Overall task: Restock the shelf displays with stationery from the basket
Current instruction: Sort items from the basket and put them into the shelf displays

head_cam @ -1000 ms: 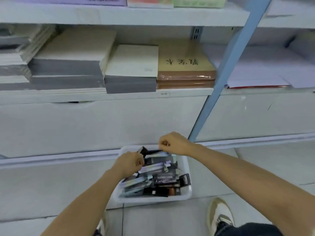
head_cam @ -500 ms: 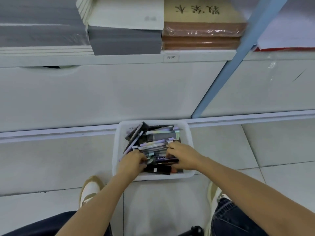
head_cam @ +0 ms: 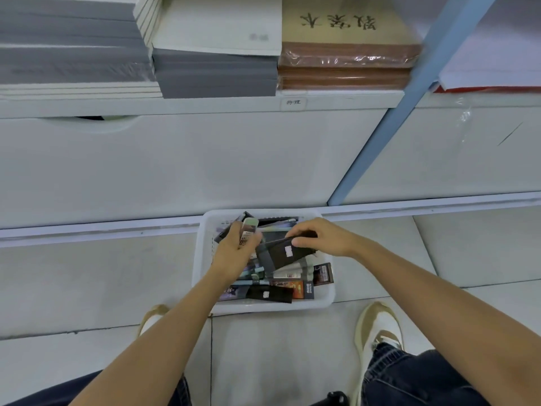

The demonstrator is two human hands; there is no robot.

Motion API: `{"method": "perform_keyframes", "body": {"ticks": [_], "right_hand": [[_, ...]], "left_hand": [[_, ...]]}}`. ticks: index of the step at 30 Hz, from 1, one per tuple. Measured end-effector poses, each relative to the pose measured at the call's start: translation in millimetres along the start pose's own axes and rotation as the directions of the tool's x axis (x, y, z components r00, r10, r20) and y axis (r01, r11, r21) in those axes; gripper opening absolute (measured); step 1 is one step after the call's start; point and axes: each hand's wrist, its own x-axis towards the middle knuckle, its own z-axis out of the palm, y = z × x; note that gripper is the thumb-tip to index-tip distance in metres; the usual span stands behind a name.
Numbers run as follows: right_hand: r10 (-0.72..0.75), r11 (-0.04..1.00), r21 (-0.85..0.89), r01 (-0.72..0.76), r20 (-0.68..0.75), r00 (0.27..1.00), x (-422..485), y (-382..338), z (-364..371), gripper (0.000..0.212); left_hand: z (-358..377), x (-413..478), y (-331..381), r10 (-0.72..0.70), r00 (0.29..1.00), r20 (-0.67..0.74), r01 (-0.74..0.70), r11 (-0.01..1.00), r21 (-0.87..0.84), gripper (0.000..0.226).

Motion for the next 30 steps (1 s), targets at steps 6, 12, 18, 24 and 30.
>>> {"method": "perform_keyframes", "body": {"ticks": [6,12,18,24,30], "right_hand": [[-0.039,0.983,0.179,0.043,-0.026,0.999,4.4,-22.8,-17.4,0.02],[0.068,0.828,0.558,0.06,-0.207,0.976,8.6,-29.0,5.2,0.019],[0.15,0.681,0.725,0.104,-0.277,0.949,19.1,-47.1,34.6,0.022],[0.08,0.779,0.621,0.083,-0.23,0.97,20.2,-50.5,31.3,0.041],[0.158,0.686,0.727,0.028,-0.186,0.97,18.2,-46.5,29.3,0.036]], "left_hand": [[2.1,2.8,16.5,-0.078,0.941,0.331,0.168,0.952,-0.255,0.041],[-0.9,4.0,25.0,-0.074,0.975,0.211,0.205,0.673,-0.711,0.048],[3.5,3.0,36.8,-0.069,0.992,0.104,0.123,0.669,-0.733,0.037],[0.5,3.3,43.9,-0.103,0.994,-0.033,0.05,0.71,-0.703,0.057],[-6.8,7.4,38.8,-0.236,0.967,-0.096,0.096,0.689,-0.719,0.012]]}}
